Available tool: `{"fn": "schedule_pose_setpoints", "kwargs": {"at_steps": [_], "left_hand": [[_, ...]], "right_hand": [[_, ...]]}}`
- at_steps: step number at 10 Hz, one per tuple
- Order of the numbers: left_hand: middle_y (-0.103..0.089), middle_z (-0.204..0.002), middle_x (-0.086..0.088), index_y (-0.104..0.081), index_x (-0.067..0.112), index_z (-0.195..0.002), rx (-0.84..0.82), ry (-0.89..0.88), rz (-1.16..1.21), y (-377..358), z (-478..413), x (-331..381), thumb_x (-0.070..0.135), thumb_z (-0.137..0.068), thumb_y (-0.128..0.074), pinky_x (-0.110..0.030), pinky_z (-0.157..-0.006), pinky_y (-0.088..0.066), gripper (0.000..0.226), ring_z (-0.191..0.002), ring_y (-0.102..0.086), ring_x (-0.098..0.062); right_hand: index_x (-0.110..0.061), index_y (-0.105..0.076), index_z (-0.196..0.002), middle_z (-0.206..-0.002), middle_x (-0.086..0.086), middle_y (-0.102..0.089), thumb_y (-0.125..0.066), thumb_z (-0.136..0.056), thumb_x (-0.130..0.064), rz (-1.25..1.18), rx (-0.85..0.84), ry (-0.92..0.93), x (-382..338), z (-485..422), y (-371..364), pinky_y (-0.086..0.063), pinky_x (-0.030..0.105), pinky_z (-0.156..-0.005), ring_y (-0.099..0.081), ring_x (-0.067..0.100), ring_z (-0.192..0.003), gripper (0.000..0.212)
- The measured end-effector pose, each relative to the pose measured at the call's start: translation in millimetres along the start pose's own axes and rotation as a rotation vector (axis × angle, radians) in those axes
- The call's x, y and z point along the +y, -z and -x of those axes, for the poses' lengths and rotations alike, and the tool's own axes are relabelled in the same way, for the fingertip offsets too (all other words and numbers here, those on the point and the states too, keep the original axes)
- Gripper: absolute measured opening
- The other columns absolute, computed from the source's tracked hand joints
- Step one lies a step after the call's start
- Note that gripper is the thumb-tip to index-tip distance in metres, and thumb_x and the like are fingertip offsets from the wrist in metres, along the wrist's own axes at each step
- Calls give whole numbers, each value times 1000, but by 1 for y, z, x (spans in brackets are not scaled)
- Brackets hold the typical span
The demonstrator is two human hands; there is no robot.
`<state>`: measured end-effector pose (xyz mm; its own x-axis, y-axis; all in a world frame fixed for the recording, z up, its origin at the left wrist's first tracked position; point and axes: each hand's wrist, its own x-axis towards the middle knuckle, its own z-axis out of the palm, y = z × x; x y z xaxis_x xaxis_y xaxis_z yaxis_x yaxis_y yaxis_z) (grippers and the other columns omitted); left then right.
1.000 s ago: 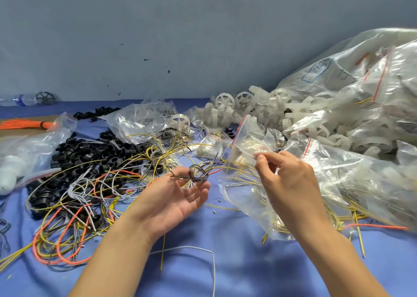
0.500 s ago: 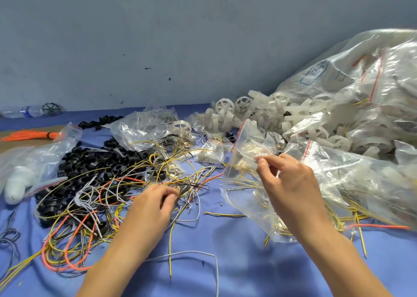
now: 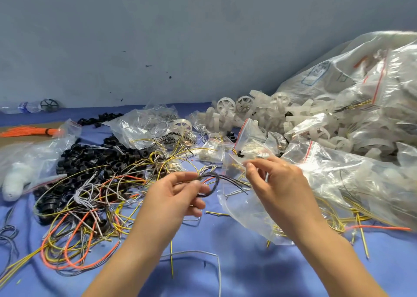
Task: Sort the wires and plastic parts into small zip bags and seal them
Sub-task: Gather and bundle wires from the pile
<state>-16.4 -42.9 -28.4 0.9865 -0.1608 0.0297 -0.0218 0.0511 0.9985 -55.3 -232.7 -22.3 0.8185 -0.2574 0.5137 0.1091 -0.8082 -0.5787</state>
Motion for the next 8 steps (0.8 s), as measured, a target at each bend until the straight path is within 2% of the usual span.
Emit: {"fn": "schedule_pose_setpoints", "kwargs": {"at_steps": [1,2,3,4,5,6,7,8], "left_hand": [[-74,-76,-12,-62,1,-105,-136,101,23,-16,-8,0,1,-95,-55,-20,-47,-52,12,-50,-61,-12],[-68,-84,-14,-62,-6,-111,-323,200,42,-41,-15,-4,2,-99,-48,-21,-60,-56,21,-63,-62,-15],[-60,-101,-22,-61,-9,-106,-464,246,248,-57,-17,-8,3,-99,-46,-28,-80,-48,20,-90,-56,-24],[-51,-91,-14,-56,2,-97,-397,233,554,-85,-12,-12,7,-96,-51,-23,-76,-43,7,-89,-52,-18],[-25,-69,7,-51,19,-66,79,120,1281,-120,-4,-7,-1,-37,-94,-12,-80,-30,56,-66,-35,-6],[-32,-56,7,-48,24,-59,220,22,1495,-137,0,-9,6,-40,-82,-4,-84,-27,43,-56,-41,-5],[-33,-55,7,-44,28,-65,357,143,1468,-141,-10,-9,14,-50,-64,4,-91,-17,29,-60,-40,-7],[-33,-56,6,-45,26,-67,342,111,1062,-123,-15,-10,12,-46,-78,6,-82,-26,41,-53,-38,-3]], "right_hand": [[-25,-75,-92,-70,-7,-52,-53,-95,-34,43,5,55,-6,4,0,-43,38,-70,-56,23,-69,24],[-25,-76,-92,-71,-6,-52,-58,-94,-30,76,0,102,-14,6,-2,-43,37,-69,-57,24,-68,19],[-24,-76,-93,-76,0,-58,-59,-95,-31,100,-48,149,-23,9,-6,-46,39,-73,-59,26,-71,18],[-28,-76,-96,-79,-1,-62,-56,-94,-34,139,-76,185,-30,13,-11,-44,38,-76,-60,23,-75,20],[-28,-76,-91,-79,-3,-63,-50,-93,-36,148,-92,208,-33,14,-14,-44,36,-76,-60,20,-77,27],[-28,-73,-100,-88,-3,-61,-47,-97,-36,149,-177,198,-27,12,-16,-41,37,-82,-56,21,-85,28],[-28,-74,-104,-91,-3,-62,-50,-99,-34,92,-216,193,-17,8,-13,-39,35,-84,-55,19,-86,26],[-27,-72,-102,-90,-5,-62,-44,-100,-42,96,-229,184,-13,5,-9,-39,32,-85,-55,16,-83,32]]}}
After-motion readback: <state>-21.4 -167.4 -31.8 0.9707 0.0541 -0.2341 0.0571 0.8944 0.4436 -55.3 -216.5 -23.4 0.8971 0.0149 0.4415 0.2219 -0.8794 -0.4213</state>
